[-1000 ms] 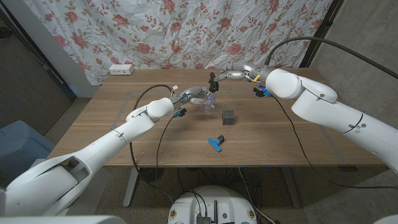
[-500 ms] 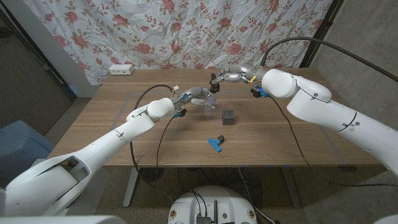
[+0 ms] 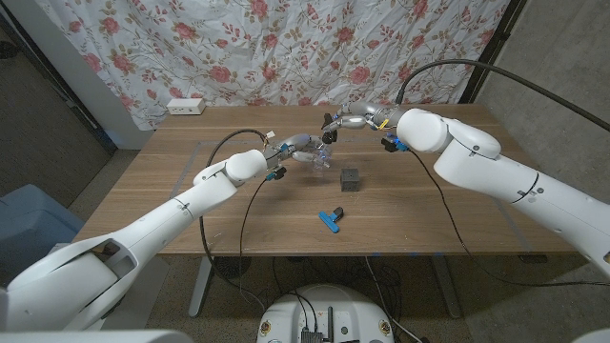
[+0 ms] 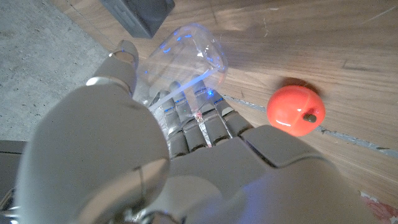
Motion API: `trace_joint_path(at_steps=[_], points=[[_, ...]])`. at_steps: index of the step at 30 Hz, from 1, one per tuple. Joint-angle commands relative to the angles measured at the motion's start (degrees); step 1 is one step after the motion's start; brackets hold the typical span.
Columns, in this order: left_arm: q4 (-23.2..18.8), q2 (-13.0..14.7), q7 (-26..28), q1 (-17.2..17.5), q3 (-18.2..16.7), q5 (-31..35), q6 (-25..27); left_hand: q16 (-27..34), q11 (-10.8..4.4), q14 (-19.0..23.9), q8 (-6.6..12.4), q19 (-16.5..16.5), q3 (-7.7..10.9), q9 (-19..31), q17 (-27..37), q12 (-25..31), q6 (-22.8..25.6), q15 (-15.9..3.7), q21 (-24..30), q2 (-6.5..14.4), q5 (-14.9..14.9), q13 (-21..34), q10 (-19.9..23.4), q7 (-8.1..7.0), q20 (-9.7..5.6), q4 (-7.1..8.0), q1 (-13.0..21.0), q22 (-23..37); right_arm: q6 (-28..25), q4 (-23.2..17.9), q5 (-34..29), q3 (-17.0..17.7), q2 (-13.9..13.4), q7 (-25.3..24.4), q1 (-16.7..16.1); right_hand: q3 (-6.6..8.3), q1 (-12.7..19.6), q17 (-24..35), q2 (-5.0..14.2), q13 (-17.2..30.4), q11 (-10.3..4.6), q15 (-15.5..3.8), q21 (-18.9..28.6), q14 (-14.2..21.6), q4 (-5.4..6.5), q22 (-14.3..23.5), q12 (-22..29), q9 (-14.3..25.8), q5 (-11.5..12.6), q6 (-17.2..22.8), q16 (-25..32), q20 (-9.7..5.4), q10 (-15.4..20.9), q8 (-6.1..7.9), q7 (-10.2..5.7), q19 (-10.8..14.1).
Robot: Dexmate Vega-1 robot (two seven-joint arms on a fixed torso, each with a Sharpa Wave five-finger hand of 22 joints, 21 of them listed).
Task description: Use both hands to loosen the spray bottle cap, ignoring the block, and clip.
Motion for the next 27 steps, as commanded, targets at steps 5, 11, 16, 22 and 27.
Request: trace_joint_path(at_steps=[5, 11, 16, 22, 27], points=[[-1.0, 0.5, 0.3, 0.6, -0.2, 0.2, 0.6, -0.2, -0.38, 0.5, 0.36, 0.7, -0.35, -0.2, 0.0, 0.4, 1.2, -6.69, -0.1, 5.7, 0.3, 0.4, 1.0, 1.65, -1.87, -0.05, 4.3, 0.1, -2.4, 0.7, -3.1, -2.9, 1.3, 1.8, 1.5, 0.54, 1.0, 0.2, -0.26, 0.1, -0.36, 0.06, 0.4, 0.1, -0.12, 0.3, 0.4, 0.2, -0.2, 0.2, 0.4, 0.11, 0.2, 0.38, -0.39, 0.4], [-1.2, 0.6, 0.3, 0.8, -0.2, 0.4, 0.6, -0.3, -0.27, 0.7, 0.53, 0.8, -0.43, -0.4, 0.0, 0.6, 1.4, -6.67, -0.1, 5.8, 0.3, 0.5, 1.2, 1.74, -1.91, 0.01, 4.4, 0.1, -2.8, 0.8, -4.0, -3.2, 1.8, 1.1, 1.2, 0.9, 2.0, 0.1, -0.02, 0.1, -0.44, 0.0, 0.5, 0.4, -0.3, 0.2, 0.5, 0.2, -0.4, 0.8, 0.5, 0.09, 0.4, 0.73, -0.74, 0.7], [-1.3, 0.6, 0.3, 0.8, -0.1, 0.5, 0.7, -0.3, -0.21, 0.9, 0.68, 0.8, -0.5, -0.5, 0.0, 0.6, 1.6, -6.62, -0.1, 5.8, 0.3, 0.5, 1.3, 1.72, -1.93, 0.03, 4.4, 0.1, -3.1, 0.8, -5.2, -3.6, 2.1, 0.5, 1.0, 1.7, 4.5, 0.1, 0.33, 0.1, -1.21, -0.08, 0.9, 1.6, -0.59, 0.2, 0.9, 0.3, -0.8, 1.7, 1.0, -0.17, 1.4, 1.24, -2.51, 2.2], [-1.5, 0.4, 0.4, 0.8, 0.0, 0.5, 1.1, -0.3, -0.44, 1.0, 0.97, 0.9, -0.62, -0.4, 0.0, 0.8, 1.8, -6.7, -0.1, 5.8, 0.3, 0.6, 1.5, 1.64, -1.96, 0.06, 4.4, 0.1, -1.9, 1.4, -4.8, -2.9, 2.1, -0.2, 0.3, 2.18, 5.8, 0.0, 0.64, 0.1, -1.47, -0.11, 0.9, 1.8, -0.66, 0.2, 0.9, 0.4, -0.9, 2.1, 1.0, -0.49, 1.7, 1.5, -3.8, 2.5], [-1.5, 0.3, 0.0, 0.7, 0.2, 0.4, 1.2, -0.4, -0.43, 1.2, 1.17, 0.9, -0.68, -0.4, -0.1, 0.9, 1.9, -6.6, -0.1, 5.8, 0.3, 0.7, 1.7, 1.68, -1.98, 0.09, 4.4, 0.1, -1.8, 1.5, -5.2, -2.9, 2.1, -0.2, 0.2, 2.79, 7.5, -0.1, 1.13, 0.1, -1.47, -0.18, 0.9, 2.1, -0.74, 0.2, 1.0, 0.4, -0.8, 2.9, 1.1, -0.87, 2.0, 1.9, -4.36, 2.9]])
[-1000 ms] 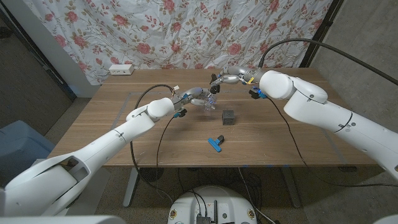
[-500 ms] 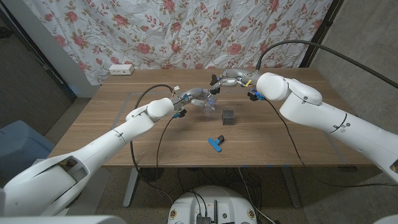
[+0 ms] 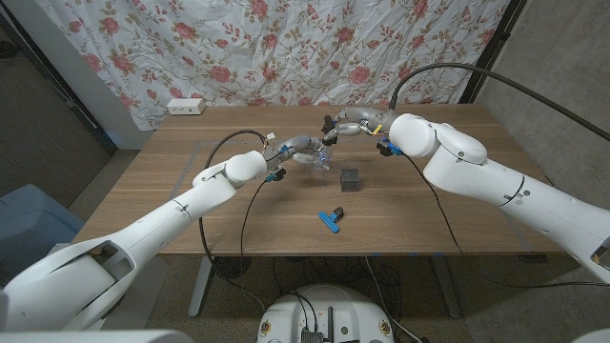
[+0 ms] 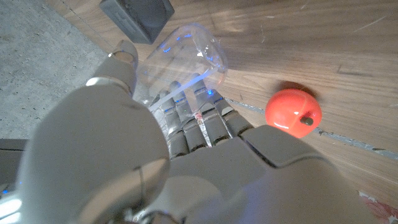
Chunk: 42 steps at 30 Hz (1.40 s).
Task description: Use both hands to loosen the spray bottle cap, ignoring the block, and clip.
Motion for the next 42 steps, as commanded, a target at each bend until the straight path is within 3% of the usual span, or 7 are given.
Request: trace_joint_path(at_steps=[1, 8, 17, 42], points=[[-0.2, -0.2, -0.4, 0.0, 0.3, 0.0, 0.5, -0.2, -0.7, 0.4, 0.69, 0.3, -0.24, 0.1, 0.1, 0.7, 2.2, -6.62, -0.1, 5.7, 0.3, 0.2, 1.5, 1.51, -2.0, 0.09, 4.5, 0.2, 0.9, 0.6, -0.9, 0.3, 0.2, -1.1, -0.9, 0.86, 1.7, -0.1, 0.34, 0.1, 0.11, 0.02, 0.4, 0.5, -0.02, 0.2, 0.5, 0.2, 0.1, 0.7, 0.5, -0.35, 0.4, 0.57, -0.93, 0.7], [0.4, -0.5, -0.9, -0.6, 0.7, 0.0, 0.3, -0.1, -0.83, 0.9, 1.11, 0.4, -0.4, 0.3, 0.1, 1.0, 2.5, -6.81, -0.1, 5.7, 0.3, 0.3, 2.0, 1.53, -2.07, 0.15, 4.5, 0.2, 2.2, 1.1, -1.1, 1.0, -0.1, -1.8, -1.5, 1.43, 3.8, -0.2, 0.51, 0.1, -0.23, -0.03, 0.5, 1.1, -0.13, 0.2, 0.6, 0.3, 0.0, 1.0, 0.6, -0.85, 1.1, 0.89, -2.26, 1.6], [1.7, -1.2, -2.0, -1.3, 1.2, -0.2, -0.3, -0.3, -0.85, 1.1, 1.45, 0.5, -0.56, 0.3, 0.1, 1.1, 2.7, -6.82, -0.1, 5.8, 0.3, 0.4, 2.2, 1.42, -2.15, 0.34, 4.1, 0.2, 3.9, 1.4, -2.3, 1.8, -0.3, -3.1, -2.6, 2.12, 7.6, -0.3, 0.47, 0.0, -1.02, -0.44, 0.5, 2.3, -0.15, 0.2, 0.7, 0.7, -0.2, 4.3, 0.9, -1.76, 2.4, 2.76, -3.06, 2.8], [2.6, -1.5, -2.4, -1.6, 1.4, -0.6, -0.8, -0.9, -1.15, 0.9, 1.89, 0.4, -0.59, 0.0, 0.1, 1.0, 2.4, -7.1, -0.2, 6.4, 0.3, 0.7, 1.8, 1.16, -2.1, 0.67, 3.4, 0.2, 6.7, 3.0, 0.1, 4.2, 0.8, -3.4, -3.6, 2.69, 13.0, -0.3, 1.43, 0.0, -2.72, -1.95, 0.3, 3.2, 0.13, 0.2, 0.6, 1.2, -0.2, 9.7, 1.2, -3.05, 4.0, 5.76, -6.72, 3.8]])
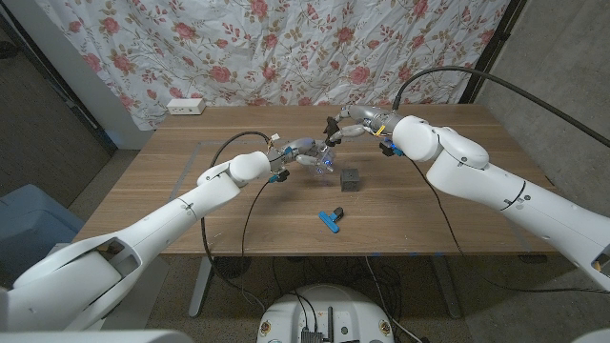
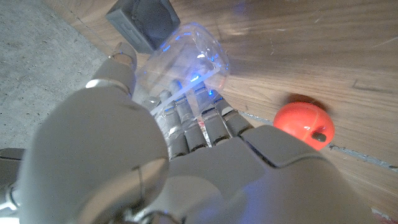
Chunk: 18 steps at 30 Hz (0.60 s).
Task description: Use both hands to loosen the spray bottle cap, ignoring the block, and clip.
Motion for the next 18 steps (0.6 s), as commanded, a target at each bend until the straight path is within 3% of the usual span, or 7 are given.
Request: trace_joint_path(at_steps=[1, 11, 18], points=[[0.5, -0.1, -0.3, -0.2, 0.2, -0.1, -0.3, -0.1, -1.3, 0.3, 0.33, 0.4, 0.17, 0.0, 0.1, 0.3, 2.0, -7.03, -0.2, 5.8, 0.3, 0.2, 0.8, 1.44, -2.09, 0.55, 3.9, 0.2, 1.2, 0.6, 1.7, 1.2, 0.5, -0.6, -0.7, 0.43, 0.9, 0.2, 0.58, 0.0, -0.24, -0.26, 0.3, 0.1, 0.05, 0.2, 0.2, 0.1, 0.1, 1.3, 0.3, -0.32, 0.5, 0.7, -0.81, 0.6], [0.7, -0.1, -0.3, -0.3, 0.2, 0.0, -0.7, -0.5, -1.44, 0.2, 0.36, 0.4, 0.24, -0.3, 0.1, 0.1, 1.8, -6.91, -0.2, 6.1, 0.3, 0.2, 0.5, 1.22, -1.99, 0.7, 3.4, 0.2, 1.8, 0.8, 2.9, 1.7, 0.7, -1.7, -1.3, 0.26, 3.0, 0.3, 0.81, 0.0, -1.1, -0.91, 0.3, 0.8, 0.08, 0.2, 0.2, 0.2, 0.0, 5.0, 0.6, -0.84, 1.4, 2.53, -2.85, 1.2], [0.2, 0.3, -0.2, 0.0, 0.0, 0.0, -0.6, -0.6, -1.56, 0.3, 0.46, 0.4, 0.25, -0.5, 0.1, 0.1, 1.8, -6.92, -0.2, 6.1, 0.3, 0.3, 0.6, 1.2, -1.98, 0.6, 3.2, 0.2, 2.8, 1.1, 4.8, 2.4, 0.9, -2.0, -1.7, 0.38, 4.2, 0.4, 1.21, 0.0, -1.77, -1.46, 0.3, 0.8, 0.03, 0.2, 0.2, 0.2, 0.1, 5.3, 0.7, -1.36, 1.9, 2.81, -3.6, 1.4]])
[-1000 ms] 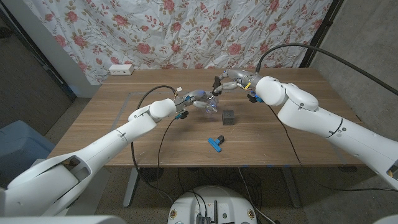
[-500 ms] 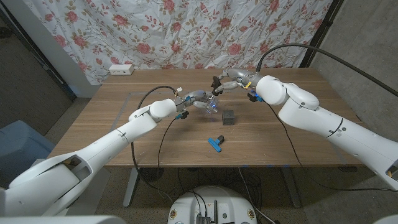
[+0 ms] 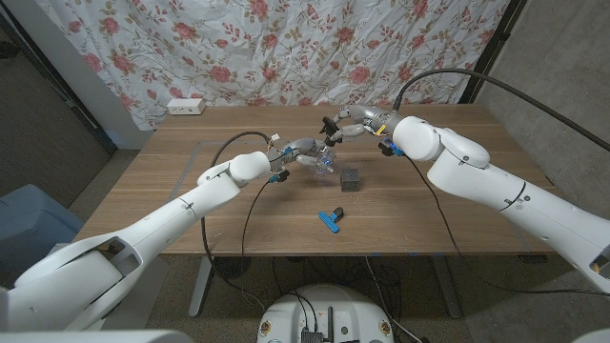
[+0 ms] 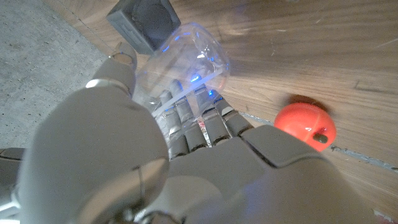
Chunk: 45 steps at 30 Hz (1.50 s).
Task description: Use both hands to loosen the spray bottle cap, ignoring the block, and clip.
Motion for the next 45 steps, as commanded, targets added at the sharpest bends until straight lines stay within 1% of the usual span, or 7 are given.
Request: trace_joint_path(at_steps=[1, 10, 15, 16, 25, 34, 45], points=[[-0.3, 0.4, 0.0, 0.2, -0.2, 0.1, -0.1, -0.2, -1.03, 0.3, 0.32, 0.4, 0.44, 0.0, 0.1, 0.2, 1.8, -6.88, -0.2, 6.2, 0.3, 0.3, 1.1, 1.18, -1.94, 0.47, 3.1, 0.2, 1.6, 0.5, 2.8, 1.1, 0.3, -0.9, -0.7, 0.46, 1.3, 0.3, 0.79, 0.0, -0.32, -0.32, 0.2, 0.1, 0.0, 0.2, 0.2, 0.2, 0.1, 0.9, 0.2, -0.35, 0.5, 0.47, -0.9, 0.3], [-0.1, 0.6, -0.8, 0.0, 0.0, 0.3, -0.3, -0.8, -1.21, -0.1, 0.28, 0.2, 0.28, -0.5, -0.1, -0.6, 1.1, -6.59, -0.3, 6.5, 0.1, 0.1, 0.2, 0.77, -1.73, 1.27, 1.2, 0.2, 1.8, 0.7, 3.9, 1.2, 0.3, -1.4, -0.6, 0.62, 3.2, 0.4, 1.36, 0.0, -0.84, -0.64, 0.2, 0.3, -0.08, 0.2, 0.1, 0.2, 0.3, 2.4, 0.4, -0.65, 0.9, 1.25, -2.26, 0.5], [0.1, 0.5, -0.5, 0.0, -0.1, 0.3, -0.4, -1.2, -1.25, -0.2, 0.33, 0.1, 0.49, -0.6, -0.2, -0.8, 1.0, -6.53, -0.3, 6.7, 0.2, 0.0, 0.1, 0.73, -1.68, 1.22, 0.8, 0.2, 2.2, 0.9, 5.1, 1.7, 0.4, -1.9, -0.9, 0.76, 4.1, 0.5, 1.66, 0.0, -1.01, -0.91, 0.2, 0.3, -0.14, 0.2, 0.1, 0.2, 0.3, 2.8, 0.5, -0.92, 1.2, 1.47, -2.61, 0.5], [0.2, 0.5, -0.6, 0.0, 0.0, 0.3, -0.5, -1.2, -1.17, -0.2, 0.33, 0.1, 0.53, -0.7, -0.3, -0.8, 1.0, -6.52, -0.3, 6.7, 0.2, 0.0, 0.0, 0.72, -1.68, 1.21, 0.8, 0.2, 2.2, 0.9, 5.0, 1.6, 0.4, -2.0, -0.8, 0.95, 4.9, 0.5, 2.04, 0.0, -1.49, -1.15, 0.1, 0.2, -0.17, 0.2, 0.1, 0.2, 0.4, 3.0, 0.5, -1.16, 1.3, 1.57, -2.76, 0.4], [0.6, 0.2, -0.8, -0.3, 0.2, 0.4, -0.6, -1.9, -0.96, -0.7, 0.08, -0.2, 0.97, -1.1, -0.5, -1.8, -0.3, -5.8, -0.4, 7.6, 0.2, -0.1, -1.2, 0.83, -0.9, 1.56, -0.7, 0.2, 2.3, 1.1, 5.2, 1.3, 0.3, -2.3, -0.6, 1.11, 7.2, 0.6, 2.5, 0.1, -1.99, -1.32, 0.2, 0.8, -0.3, 0.2, 0.2, 0.4, 0.5, 5.3, 0.7, -1.19, 2.1, 2.77, -2.74, 0.7], [0.6, 0.1, -1.3, -0.6, 0.4, 0.4, -0.1, -2.1, -0.9, -0.5, 0.43, -0.1, 1.16, -1.4, -0.6, -2.0, 0.1, -5.99, -0.3, 7.5, 0.1, -0.1, -0.6, 0.7, -1.16, 1.08, -1.2, 0.2, 2.8, 1.4, 5.2, 1.3, 0.4, -3.3, -0.7, 1.28, 10.1, 0.8, 2.94, 0.1, -3.41, -2.03, 0.2, 0.8, -0.41, 0.2, 0.3, 1.0, 0.6, 8.4, 0.9, -1.73, 3.2, 4.51, -2.84, 0.9], [1.0, -0.2, -1.6, -0.9, 0.7, 0.5, 0.1, -2.3, -0.8, -0.7, 0.44, -0.2, 1.46, -1.8, -0.6, -2.5, -0.5, -5.7, -0.3, 8.0, 0.1, -0.1, -1.0, 0.8, -0.91, 1.13, -2.1, 0.2, 4.1, 2.1, 7.3, 2.3, 0.4, -3.2, -0.8, 1.6, 12.8, 0.9, 3.09, 0.1, -4.14, -2.07, 0.0, 0.6, -0.69, 0.2, 0.2, 1.3, 0.8, 9.2, 0.8, -1.9, 3.4, 5.14, -2.91, 0.6]])
